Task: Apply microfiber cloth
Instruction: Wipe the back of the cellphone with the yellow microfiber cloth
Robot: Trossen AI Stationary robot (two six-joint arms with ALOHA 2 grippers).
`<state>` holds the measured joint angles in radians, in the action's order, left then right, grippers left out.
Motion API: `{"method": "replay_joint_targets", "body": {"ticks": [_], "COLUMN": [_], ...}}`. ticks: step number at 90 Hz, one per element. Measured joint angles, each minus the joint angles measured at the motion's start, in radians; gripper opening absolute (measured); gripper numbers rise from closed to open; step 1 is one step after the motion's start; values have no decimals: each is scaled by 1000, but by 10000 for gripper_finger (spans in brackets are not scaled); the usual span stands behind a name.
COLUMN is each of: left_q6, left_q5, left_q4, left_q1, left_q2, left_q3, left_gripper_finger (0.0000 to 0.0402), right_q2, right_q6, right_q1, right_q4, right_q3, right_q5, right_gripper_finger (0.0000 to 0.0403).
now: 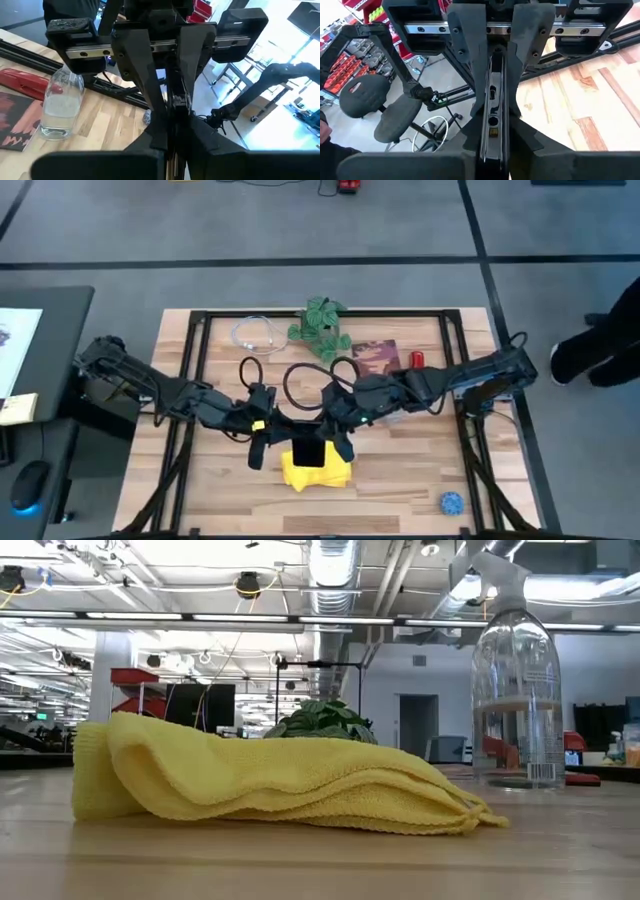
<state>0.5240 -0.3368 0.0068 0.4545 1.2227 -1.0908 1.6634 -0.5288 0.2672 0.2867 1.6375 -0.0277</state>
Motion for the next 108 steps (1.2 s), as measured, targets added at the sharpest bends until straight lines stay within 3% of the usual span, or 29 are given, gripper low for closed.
{"method": "replay_joint_targets", "body": {"ticks": [20,55,82,108], "left_q6": [9,69,198,523], "left_q5": [-1,-12,-39,-126], "left_q4": [-12,-61,-165,-645], "left_q1": [-2,-8,-9,-4], "left_q2": [3,-3,-5,-50], "left_q3": [2,-2,0,2], "left_gripper_finger": [11,11,11,11], "right_q2": [0,2,8,107], "right_q6": [37,81,116,196], "right_q1": [-1,-4,27,115], "right_q4": [78,235,346,131], "right_q3": [4,1,-13,-171], "right_q5": [0,9,12,27], "right_gripper_finger": [98,235,239,238]}}
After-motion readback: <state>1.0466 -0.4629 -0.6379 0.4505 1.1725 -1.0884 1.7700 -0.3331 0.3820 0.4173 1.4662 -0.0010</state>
